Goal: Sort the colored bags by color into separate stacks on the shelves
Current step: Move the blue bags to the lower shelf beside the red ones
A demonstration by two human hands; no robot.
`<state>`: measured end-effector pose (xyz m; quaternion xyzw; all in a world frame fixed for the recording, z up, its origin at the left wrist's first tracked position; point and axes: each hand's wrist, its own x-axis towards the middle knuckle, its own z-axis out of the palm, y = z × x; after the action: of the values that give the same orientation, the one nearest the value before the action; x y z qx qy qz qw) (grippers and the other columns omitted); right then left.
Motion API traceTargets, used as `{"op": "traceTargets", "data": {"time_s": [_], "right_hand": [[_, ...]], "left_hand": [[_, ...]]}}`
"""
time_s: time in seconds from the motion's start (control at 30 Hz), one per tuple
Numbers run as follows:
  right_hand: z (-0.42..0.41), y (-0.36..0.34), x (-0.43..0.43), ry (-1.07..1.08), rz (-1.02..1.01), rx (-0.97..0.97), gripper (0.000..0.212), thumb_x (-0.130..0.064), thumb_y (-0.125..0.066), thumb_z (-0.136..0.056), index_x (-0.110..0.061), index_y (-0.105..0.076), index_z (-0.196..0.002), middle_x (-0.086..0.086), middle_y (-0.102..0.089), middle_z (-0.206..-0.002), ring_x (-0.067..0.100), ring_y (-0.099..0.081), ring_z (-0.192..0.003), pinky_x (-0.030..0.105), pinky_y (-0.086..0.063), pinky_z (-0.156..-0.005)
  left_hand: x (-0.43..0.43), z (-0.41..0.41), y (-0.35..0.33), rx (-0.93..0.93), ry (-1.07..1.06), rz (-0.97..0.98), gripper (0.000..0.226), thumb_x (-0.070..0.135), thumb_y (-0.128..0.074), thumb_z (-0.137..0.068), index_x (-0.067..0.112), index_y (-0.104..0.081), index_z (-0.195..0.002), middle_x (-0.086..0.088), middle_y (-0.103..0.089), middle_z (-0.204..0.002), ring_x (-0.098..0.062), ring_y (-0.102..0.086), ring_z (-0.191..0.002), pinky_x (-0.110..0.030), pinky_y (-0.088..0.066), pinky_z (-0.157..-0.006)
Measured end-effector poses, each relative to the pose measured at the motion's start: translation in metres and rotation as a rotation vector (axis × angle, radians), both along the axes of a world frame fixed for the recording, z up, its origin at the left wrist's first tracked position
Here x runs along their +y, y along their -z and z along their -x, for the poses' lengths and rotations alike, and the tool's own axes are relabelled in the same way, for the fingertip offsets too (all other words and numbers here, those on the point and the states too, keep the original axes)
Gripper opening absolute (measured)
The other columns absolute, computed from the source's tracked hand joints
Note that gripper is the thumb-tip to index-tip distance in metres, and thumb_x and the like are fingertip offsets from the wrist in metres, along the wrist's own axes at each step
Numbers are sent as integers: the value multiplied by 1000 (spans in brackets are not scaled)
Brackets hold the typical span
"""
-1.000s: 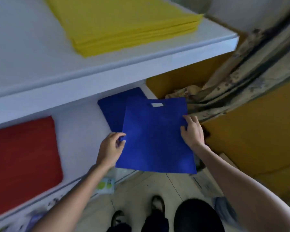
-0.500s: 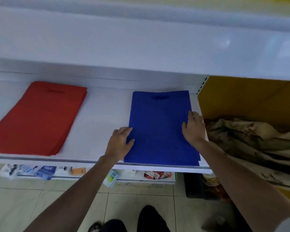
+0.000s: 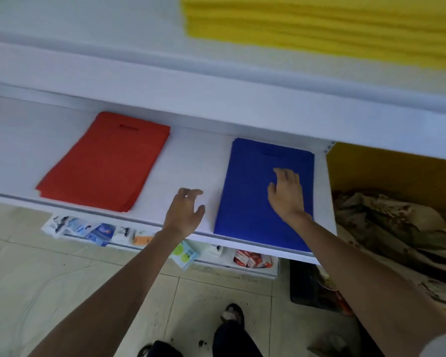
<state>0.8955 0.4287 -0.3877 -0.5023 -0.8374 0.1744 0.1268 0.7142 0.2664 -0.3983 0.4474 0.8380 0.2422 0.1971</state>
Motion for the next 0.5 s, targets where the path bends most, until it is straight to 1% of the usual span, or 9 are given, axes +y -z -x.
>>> {"op": "traceTargets", "data": {"time_s": [0.07, 0.13, 0.23, 0.3, 0.37, 0.5], "right_hand": [[36, -20, -24, -109, 25, 86, 40, -7, -44, -92, -4, -44, -133, 13, -44, -135, 27, -37, -125, 36, -40, -98], [78, -42, -54, -229, 40, 163, 41, -2, -43, -91, -3, -45, -132, 12, -45, -134, 26, -37, -125, 33, -39, -96], [148, -73, -110, -387, 40, 253, 42, 3, -44, -87, -3, -48, -129, 14, -49, -129, 27, -44, -120, 34, -40, -96], [197, -96, -152, -475, 29, 318, 43, 4, -47, -82, -1, -51, -125, 18, -52, -123, 32, -50, -113, 36, -40, -96], [247, -122, -197, -544, 23, 371, 44, 3, -50, -79, -1, -54, -122, 20, -55, -119, 35, -55, -107, 39, -44, -94], [333, -177, -286, -737, 17, 425, 43, 0, -50, -80, -4, -52, -123, 17, -55, -120, 33, -56, -107, 40, -46, -89]], "left_hand": [[-28, 24, -22, 15, -47, -77, 37, 13, -56, -88, 12, -54, -125, -11, -48, -123, -24, -56, -105, -34, -45, -89], [-63, 53, -46, 62, -97, -137, 35, 7, -58, -85, 7, -57, -120, -14, -52, -114, -28, -56, -100, -30, -41, -86], [-126, 100, -84, 135, -196, -193, 29, 3, -60, -82, 4, -63, -111, -17, -56, -103, -32, -58, -91, -29, -39, -84], [-172, 128, -113, 141, -279, -207, 25, 2, -59, -83, 7, -65, -107, -14, -57, -103, -29, -61, -87, -26, -40, -84], [-222, 156, -143, 170, -340, -221, 25, 3, -58, -84, 9, -66, -107, -11, -59, -105, -25, -62, -87, -24, -41, -84], [-320, 203, -203, 269, -486, -275, 24, 8, -59, -86, 12, -64, -109, -8, -57, -106, -22, -59, -91, -28, -44, -85]]}}
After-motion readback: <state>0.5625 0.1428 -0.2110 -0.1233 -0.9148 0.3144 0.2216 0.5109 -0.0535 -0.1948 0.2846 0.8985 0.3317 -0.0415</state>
